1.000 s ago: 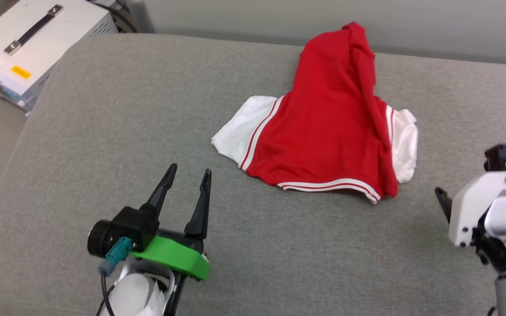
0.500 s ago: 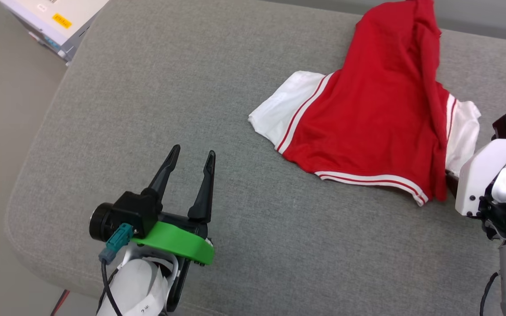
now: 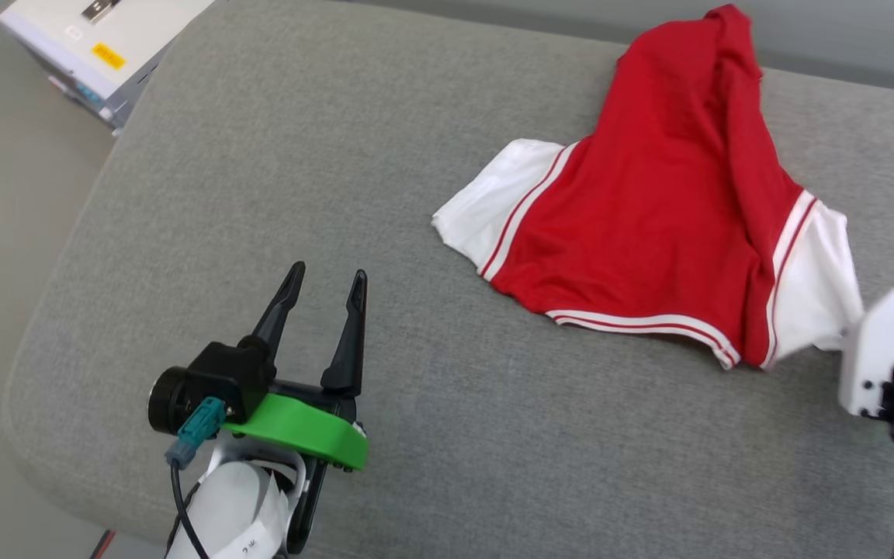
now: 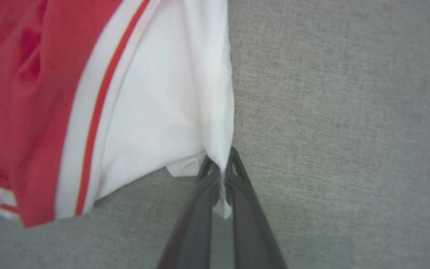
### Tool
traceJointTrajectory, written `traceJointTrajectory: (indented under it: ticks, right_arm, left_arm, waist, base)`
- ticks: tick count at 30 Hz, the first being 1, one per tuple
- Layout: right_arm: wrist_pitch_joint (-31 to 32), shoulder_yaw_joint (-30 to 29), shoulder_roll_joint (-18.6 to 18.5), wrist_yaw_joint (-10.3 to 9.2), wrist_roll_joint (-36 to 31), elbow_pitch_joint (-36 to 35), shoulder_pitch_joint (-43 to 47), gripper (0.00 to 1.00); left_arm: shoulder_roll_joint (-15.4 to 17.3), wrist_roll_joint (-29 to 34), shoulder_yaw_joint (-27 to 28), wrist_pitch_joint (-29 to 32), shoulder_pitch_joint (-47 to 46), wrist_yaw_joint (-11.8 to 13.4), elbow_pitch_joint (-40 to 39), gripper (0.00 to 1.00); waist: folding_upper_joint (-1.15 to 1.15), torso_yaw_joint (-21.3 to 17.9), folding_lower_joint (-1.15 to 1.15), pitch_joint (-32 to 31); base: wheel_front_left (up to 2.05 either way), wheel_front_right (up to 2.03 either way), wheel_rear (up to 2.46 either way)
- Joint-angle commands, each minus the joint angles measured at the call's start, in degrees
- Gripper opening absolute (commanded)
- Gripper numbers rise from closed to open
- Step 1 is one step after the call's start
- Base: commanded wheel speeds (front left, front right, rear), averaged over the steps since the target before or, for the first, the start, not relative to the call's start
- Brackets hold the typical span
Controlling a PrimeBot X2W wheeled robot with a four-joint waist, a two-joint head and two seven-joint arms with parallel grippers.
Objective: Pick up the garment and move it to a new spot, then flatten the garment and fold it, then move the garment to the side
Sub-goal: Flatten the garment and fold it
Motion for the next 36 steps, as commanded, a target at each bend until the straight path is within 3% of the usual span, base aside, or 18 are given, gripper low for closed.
traceJointTrajectory:
  ticks: [1, 8, 14, 15, 16, 25, 36]
  right_arm:
    - [0.0, -1.1, -1.5, -0.05, 0.2, -0.8, 2.2, 0.00]
    - [3.6, -5.4, -7.8, -0.05, 1.2, -6.0, 6.9, 0.00]
    - [2.9, -7.6, -12.3, -0.05, -1.3, -4.4, 8.0, 0.00]
    - [1.8, -7.7, -12.6, -0.05, -1.7, -3.7, 7.8, 0.29]
    - [0.3, -7.5, -13.0, -0.05, -2.2, -2.7, 7.5, 1.00]
    - [-12.5, -7.7, -11.0, -0.05, -4.7, 2.9, 4.3, 1.00]
    - [-30.8, -4.0, -3.6, -0.05, 6.1, -6.2, 7.6, 1.00]
  left_arm:
    - [0.0, 0.0, -0.1, -0.3, 0.7, -0.2, 0.2, 1.00]
    - [0.0, -0.1, 0.3, -0.3, 1.3, -0.2, -0.1, 1.00]
    - [0.0, 0.0, 0.1, -0.3, 1.0, -0.2, -0.2, 1.00]
    - [0.1, 0.0, 0.0, -0.3, 0.9, -0.2, -0.2, 1.00]
    - [0.1, -0.1, -0.1, -0.3, 0.8, -0.2, -0.2, 1.00]
    - [0.7, 0.0, -0.2, -0.3, 1.1, -0.2, 0.7, 1.00]
    - [0.9, -0.7, -0.8, -0.3, 2.7, -0.2, 1.0, 1.00]
  waist:
    - [0.63, -3.0, 0.00, -2.9]
    - [0.63, -6.2, 0.00, -4.6]
    - [0.63, -7.4, 0.00, -3.9]
    - [0.63, -7.5, 0.00, -3.8]
    - [0.63, -7.6, 0.00, -3.7]
    - [0.63, -9.1, 0.00, -5.8]
    - [0.63, -11.4, 0.00, -9.1]
  base:
    - [0.00, 0.00, 0.00]
    - [0.00, 0.00, 0.00]
    - [0.00, 0.00, 0.00]
    - [0.00, 0.00, 0.00]
    - [0.00, 0.00, 0.00]
    - [0.00, 0.00, 0.00]
    - [0.00, 0.00, 0.00]
